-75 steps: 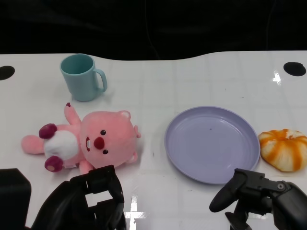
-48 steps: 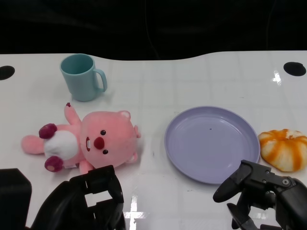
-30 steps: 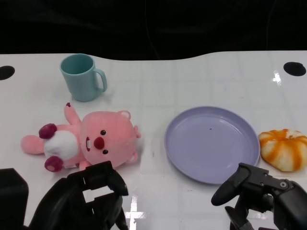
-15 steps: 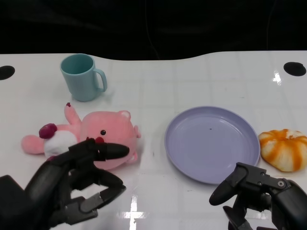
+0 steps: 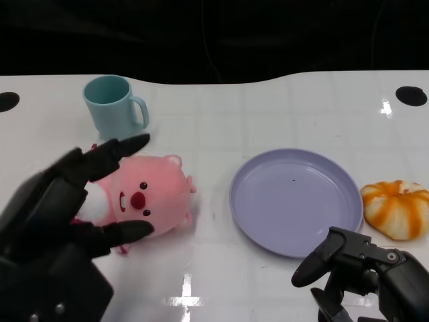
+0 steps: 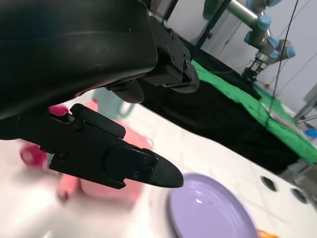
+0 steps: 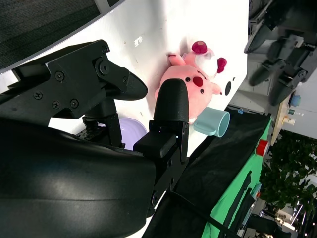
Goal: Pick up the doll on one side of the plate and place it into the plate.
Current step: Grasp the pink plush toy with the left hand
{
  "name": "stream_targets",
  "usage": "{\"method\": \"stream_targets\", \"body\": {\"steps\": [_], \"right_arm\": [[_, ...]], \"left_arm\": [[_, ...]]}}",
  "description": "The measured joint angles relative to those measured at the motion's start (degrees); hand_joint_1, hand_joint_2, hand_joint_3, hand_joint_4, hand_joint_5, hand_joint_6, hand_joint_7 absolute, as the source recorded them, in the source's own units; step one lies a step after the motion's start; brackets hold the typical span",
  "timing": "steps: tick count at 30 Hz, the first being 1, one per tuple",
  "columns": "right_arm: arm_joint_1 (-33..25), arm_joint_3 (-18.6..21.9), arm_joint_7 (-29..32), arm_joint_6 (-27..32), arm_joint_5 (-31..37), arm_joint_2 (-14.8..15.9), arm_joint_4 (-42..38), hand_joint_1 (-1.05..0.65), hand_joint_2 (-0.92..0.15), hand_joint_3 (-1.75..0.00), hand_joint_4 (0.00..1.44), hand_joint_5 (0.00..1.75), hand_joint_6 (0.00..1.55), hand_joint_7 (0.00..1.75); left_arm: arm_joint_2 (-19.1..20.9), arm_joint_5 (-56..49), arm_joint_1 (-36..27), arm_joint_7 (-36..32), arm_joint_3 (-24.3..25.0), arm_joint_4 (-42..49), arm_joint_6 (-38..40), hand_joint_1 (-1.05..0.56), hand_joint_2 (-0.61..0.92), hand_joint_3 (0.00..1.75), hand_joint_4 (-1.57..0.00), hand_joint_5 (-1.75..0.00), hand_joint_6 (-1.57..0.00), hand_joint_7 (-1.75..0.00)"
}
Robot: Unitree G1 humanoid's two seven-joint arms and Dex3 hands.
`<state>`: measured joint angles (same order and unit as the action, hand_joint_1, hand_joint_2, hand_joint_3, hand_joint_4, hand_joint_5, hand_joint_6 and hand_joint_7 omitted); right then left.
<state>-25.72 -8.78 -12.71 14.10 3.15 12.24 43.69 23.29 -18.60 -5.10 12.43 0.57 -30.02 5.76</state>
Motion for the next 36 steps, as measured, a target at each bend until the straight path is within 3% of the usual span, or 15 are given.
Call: {"method": "stream_targets", "body": {"steps": [6, 16, 21, 36], "right_arm": [[0.00, 0.00, -0.06, 0.01, -0.02, 0.00, 0.00, -0.11, -0.66, -0.90, 0.61, 1.64, 0.55, 1.31], [-0.11, -0.16, -0.12, 0.07, -0.01, -0.02, 0.16, -0.11, -0.66, -0.89, 0.61, 1.64, 0.56, 1.32], [-0.21, -0.30, -0.11, 0.22, 0.03, -0.05, 0.35, -0.13, -0.66, -0.89, 0.61, 1.63, 0.55, 1.31], [-0.54, -0.86, -0.01, 1.25, 0.38, -0.07, 1.58, -0.11, -0.65, -0.89, 0.61, 1.63, 0.56, 1.29]], "left_arm": [[3.99, -8.65, 3.26, 0.80, -0.27, 1.24, 0.89, -0.64, 0.92, 0.05, 0.00, -0.50, -0.26, -0.02], [8.46, -16.94, 10.60, 7.62, -3.54, 6.29, 4.96, -0.62, 0.92, 0.03, -0.03, -0.49, -0.27, -0.01], [11.32, -20.83, 15.69, 12.36, -7.87, 12.73, 5.30, -0.63, 0.90, 0.01, -0.02, -0.47, -0.27, -0.01], [11.22, -26.52, 25.23, 14.54, -16.82, 29.40, 3.88, -0.66, 0.89, 0.00, -0.11, -0.32, -0.27, 0.00]]}}
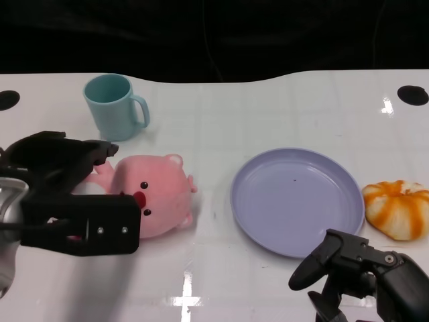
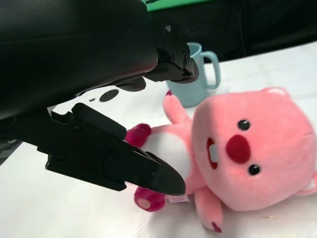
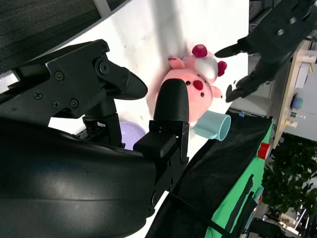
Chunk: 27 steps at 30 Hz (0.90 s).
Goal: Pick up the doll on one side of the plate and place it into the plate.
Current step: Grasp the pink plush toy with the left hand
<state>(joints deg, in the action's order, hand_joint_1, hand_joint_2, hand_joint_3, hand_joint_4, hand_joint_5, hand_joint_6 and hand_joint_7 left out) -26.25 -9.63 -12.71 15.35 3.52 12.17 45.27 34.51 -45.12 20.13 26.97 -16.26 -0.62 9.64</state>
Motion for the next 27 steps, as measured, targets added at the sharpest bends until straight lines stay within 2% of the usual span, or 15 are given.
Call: {"method": "stream_targets", "body": {"steps": [10, 22, 26, 27], "right_arm": [[-0.27, -0.11, -0.02, 0.13, -0.04, 0.03, 0.53, -0.11, -0.64, -0.91, 0.61, 1.64, 0.56, 1.29], [-1.40, -0.24, -0.15, 0.82, -0.09, 0.10, 1.86, -0.12, -0.66, -0.90, 0.60, 1.64, 0.56, 1.30], [-1.65, -0.28, -0.21, 1.21, -0.09, 0.17, 2.73, -0.13, -0.66, -0.89, 0.61, 1.64, 0.55, 1.30], [-1.74, -0.31, -0.21, 1.28, -0.10, 0.17, 2.90, -0.13, -0.66, -0.89, 0.61, 1.64, 0.55, 1.30]], "left_arm": [[-2.97, -1.81, 6.23, -2.33, -5.42, 15.82, -1.62, -0.67, 0.90, 0.00, -0.18, -0.17, -0.28, 0.00], [-8.69, -2.45, 16.19, -12.41, -12.71, 41.04, -8.77, -0.66, 0.88, 0.01, -0.27, -0.10, -0.33, -0.01], [-11.16, -2.23, 18.55, -15.20, -14.15, 47.55, -9.70, -0.59, 0.90, 0.01, -0.32, -0.08, -0.40, -0.03], [-11.89, -2.10, 19.02, -16.29, -14.43, 49.12, -9.81, -0.56, 0.90, 0.00, -0.37, -0.08, -0.46, -0.03]]}}
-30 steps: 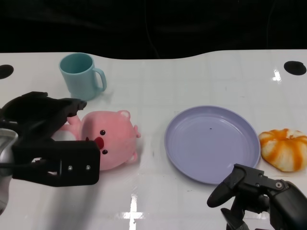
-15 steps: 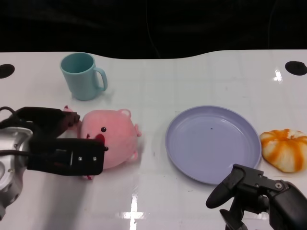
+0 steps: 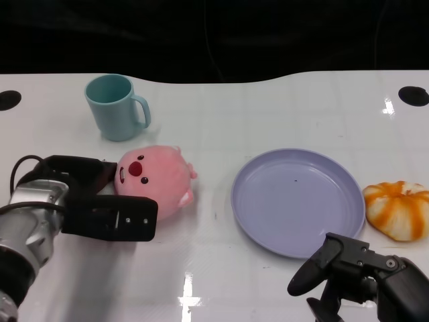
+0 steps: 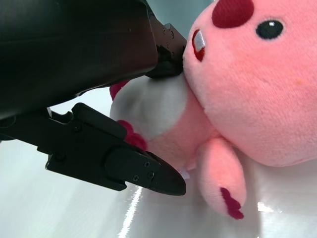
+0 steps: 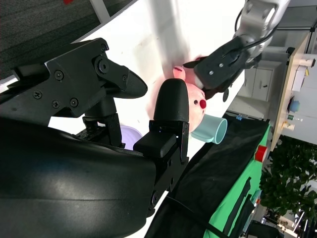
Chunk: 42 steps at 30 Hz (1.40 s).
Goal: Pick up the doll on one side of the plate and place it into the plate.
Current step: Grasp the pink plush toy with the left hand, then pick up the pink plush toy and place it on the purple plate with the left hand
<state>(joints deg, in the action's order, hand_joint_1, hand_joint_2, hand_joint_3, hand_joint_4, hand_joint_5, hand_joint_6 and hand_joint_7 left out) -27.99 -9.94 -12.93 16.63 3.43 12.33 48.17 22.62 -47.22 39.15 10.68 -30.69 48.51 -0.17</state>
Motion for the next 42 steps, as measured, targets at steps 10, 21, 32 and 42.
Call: {"method": "stream_targets", "body": {"steps": [10, 21, 32, 42], "right_arm": [[-0.39, -0.28, 0.00, 0.49, 0.06, 0.08, 0.32, -0.13, -0.64, -0.91, 0.61, 1.63, 0.56, 1.29], [-0.70, 0.10, -0.10, 0.49, -0.24, 0.14, 0.32, -0.12, -0.62, -0.96, 0.62, 1.64, 0.57, 1.29], [1.03, -0.79, -0.02, 1.02, 0.05, 0.00, -0.29, -0.11, -0.62, -0.94, 0.62, 1.63, 0.56, 1.30], [3.06, -0.84, 0.06, 0.94, -0.06, -0.05, -4.03, -0.12, -0.65, -0.89, 0.62, 1.62, 0.56, 1.28]], "left_arm": [[-4.63, 3.33, 1.05, -12.47, 0.98, 9.45, -1.79, -0.27, 0.92, 0.10, -0.70, -1.56, -0.90, -0.93], [-3.91, 8.26, -4.45, -24.58, 3.79, 7.73, -8.32, -0.19, 0.86, 0.44, -0.88, -1.75, -0.66, -1.74], [-3.87, 18.08, -10.42, -21.89, 11.97, -2.49, -12.21, -0.17, 0.48, 1.26, -0.96, -1.75, -0.77, -1.75], [-6.94, 22.47, -10.27, -14.04, 14.99, -14.26, -6.14, -0.14, 0.43, 1.31, -0.96, -1.75, -0.78, -1.75]]}}
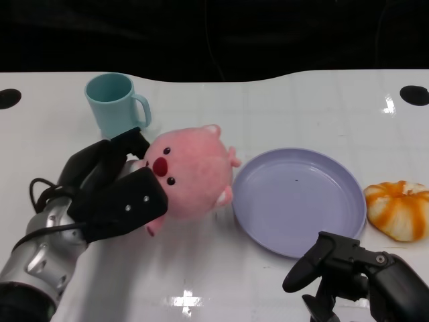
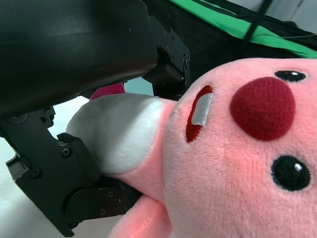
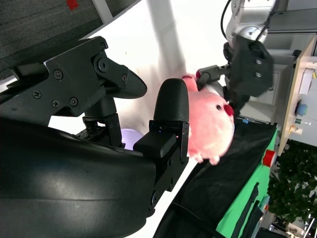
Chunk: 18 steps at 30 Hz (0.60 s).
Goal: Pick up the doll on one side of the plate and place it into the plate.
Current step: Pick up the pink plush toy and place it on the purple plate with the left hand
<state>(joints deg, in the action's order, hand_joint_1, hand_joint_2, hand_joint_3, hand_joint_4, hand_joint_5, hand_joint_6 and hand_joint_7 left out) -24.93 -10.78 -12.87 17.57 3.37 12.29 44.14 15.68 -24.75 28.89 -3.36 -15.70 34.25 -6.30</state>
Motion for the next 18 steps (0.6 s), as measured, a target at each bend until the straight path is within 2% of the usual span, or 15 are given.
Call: {"method": "stream_targets", "body": {"steps": [3, 9, 10, 11, 14, 18], "right_arm": [[0.07, 0.02, -0.07, -0.01, -0.03, 0.03, -0.36, -0.12, -0.65, -0.89, 0.62, 1.62, 0.56, 1.27], [0.19, 0.23, -0.58, -0.02, -0.48, 0.22, -0.55, -0.12, -0.65, -0.89, 0.61, 1.62, 0.57, 1.26], [0.16, 0.23, -0.60, -0.02, -0.47, 0.26, -0.55, -0.12, -0.65, -0.89, 0.61, 1.62, 0.57, 1.26], [0.12, 0.23, -0.62, -0.04, -0.46, 0.35, -0.53, -0.11, -0.65, -0.89, 0.61, 1.62, 0.57, 1.26], [-0.05, 0.16, -0.69, -0.25, -0.41, 0.68, -0.51, -0.11, -0.64, -0.89, 0.61, 1.62, 0.58, 1.25], [-0.44, -0.19, -0.65, -0.33, 0.02, 0.91, 0.15, -0.12, -0.63, -0.91, 0.61, 1.61, 0.58, 1.25]], "left_arm": [[-1.64, -0.46, 0.85, 1.45, -0.28, -3.13, 3.63, -0.15, 0.43, 1.26, -0.97, -1.75, -0.77, -1.75], [-4.95, -2.47, 3.44, 1.90, -2.17, -6.69, 5.64, -0.18, 0.42, 1.22, -0.96, -1.75, -0.75, -1.74], [-5.77, -3.06, 4.02, 1.87, -2.72, -6.75, 6.13, -0.19, 0.44, 1.16, -0.95, -1.75, -0.78, -1.62], [-6.80, -3.81, 4.64, 1.82, -3.19, -6.83, 6.75, -0.19, 0.44, 1.14, -0.95, -1.75, -0.79, -1.60], [-9.68, -5.20, 6.32, 1.43, -4.78, -6.77, 7.93, -0.22, 0.40, 1.26, -0.98, -1.75, -0.78, -1.73], [-12.93, -7.08, 8.41, 1.41, -6.75, -5.51, 10.50, -0.23, 0.38, 1.31, -0.99, -1.75, -0.78, -1.75]]}}
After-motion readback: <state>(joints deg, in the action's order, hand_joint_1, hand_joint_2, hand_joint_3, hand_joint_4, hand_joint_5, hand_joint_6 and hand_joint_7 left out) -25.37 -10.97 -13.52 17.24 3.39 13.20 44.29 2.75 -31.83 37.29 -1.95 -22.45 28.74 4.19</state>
